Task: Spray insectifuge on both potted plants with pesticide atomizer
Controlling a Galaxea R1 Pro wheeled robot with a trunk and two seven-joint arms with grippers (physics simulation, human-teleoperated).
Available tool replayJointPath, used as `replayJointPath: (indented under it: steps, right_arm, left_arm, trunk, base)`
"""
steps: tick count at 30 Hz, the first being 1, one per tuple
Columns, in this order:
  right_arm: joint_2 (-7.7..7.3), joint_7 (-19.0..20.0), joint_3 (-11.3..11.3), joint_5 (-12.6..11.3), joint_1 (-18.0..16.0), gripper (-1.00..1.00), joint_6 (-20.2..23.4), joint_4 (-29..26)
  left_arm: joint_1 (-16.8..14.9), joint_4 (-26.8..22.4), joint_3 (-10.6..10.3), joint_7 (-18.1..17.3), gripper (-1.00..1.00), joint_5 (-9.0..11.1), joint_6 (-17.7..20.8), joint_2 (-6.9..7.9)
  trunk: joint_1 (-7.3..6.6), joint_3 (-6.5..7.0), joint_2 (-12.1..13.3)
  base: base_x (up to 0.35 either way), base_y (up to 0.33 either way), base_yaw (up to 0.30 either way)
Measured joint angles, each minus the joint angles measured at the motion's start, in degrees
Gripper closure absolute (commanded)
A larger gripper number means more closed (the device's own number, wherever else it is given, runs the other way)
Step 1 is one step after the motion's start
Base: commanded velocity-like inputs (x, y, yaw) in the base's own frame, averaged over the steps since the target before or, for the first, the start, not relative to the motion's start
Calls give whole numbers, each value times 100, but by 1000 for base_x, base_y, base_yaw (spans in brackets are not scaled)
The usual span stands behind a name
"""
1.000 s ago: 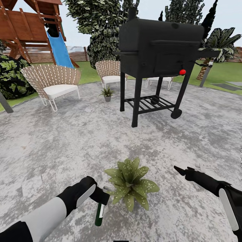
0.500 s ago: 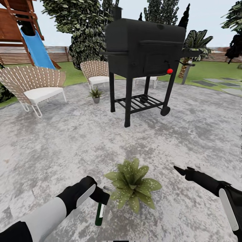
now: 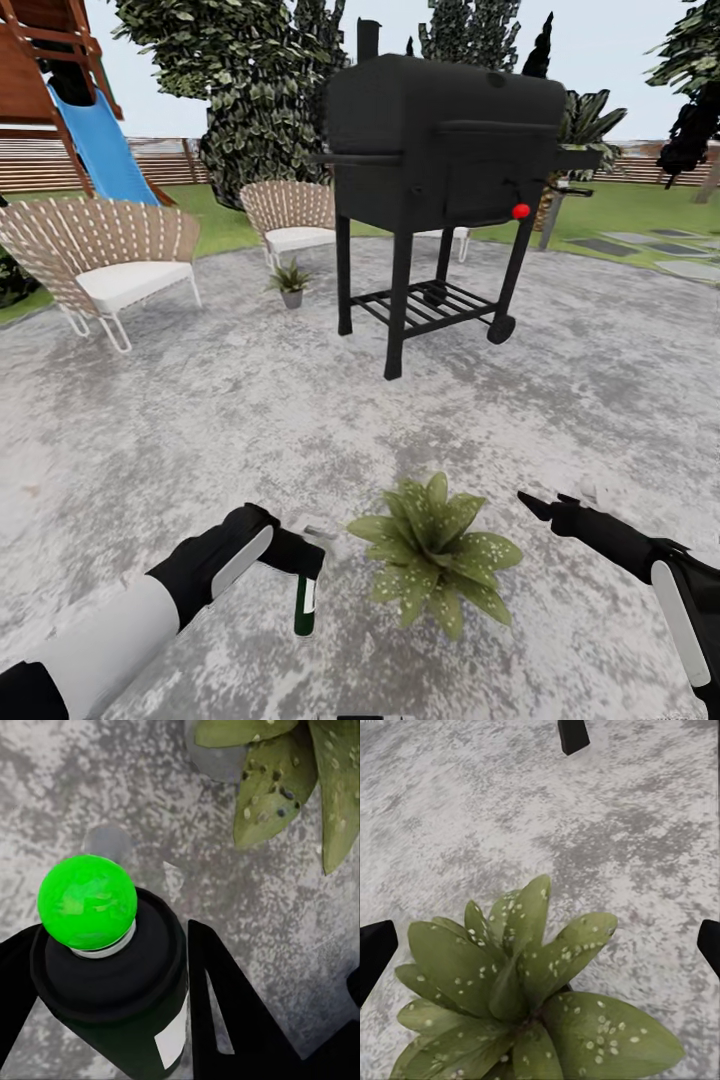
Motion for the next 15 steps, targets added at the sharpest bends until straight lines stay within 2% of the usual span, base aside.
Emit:
replayJointPath:
  steps: [3, 8, 10, 11, 14, 15]
  right_arm:
    - [0, 0, 0, 0, 0, -100, 2, -7]
    - [0, 0, -3, 0, 0, -100, -3, -9]
    - [0, 0, -2, 0, 0, -100, 2, -9]
    - [0, 0, -3, -1, 0, -100, 2, -9]
    - [0, 0, -6, -1, 0, -100, 1, -9]
    - [0, 0, -4, -1, 0, -100, 0, -9]
  left_arm:
    - [-3, 23, -16, -2, 100, -5, -6, 2]
    - [-3, 28, -44, -19, 100, -2, -18, 7]
    - [-3, 34, -54, -225, 100, 8, -19, 26]
    - [-3, 73, -56, -385, 100, -33, -21, 30]
    - [-2, 355, -51, -473, 100, -466, -25, -14]
    - [-3, 445, -50, -499, 100, -505, -24, -23]
  trunk:
    - [0, 0, 0]
    - [0, 0, 0]
    - [0, 0, 0]
    - [0, 0, 0]
    - [0, 0, 0]
    - [0, 0, 0]
  base:
    - [263, 173, -281]
    - [315, 14, -285]
    - [243, 0, -285]
    - [85, 0, -285]
    - [27, 0, -286]
    - [6, 0, -287]
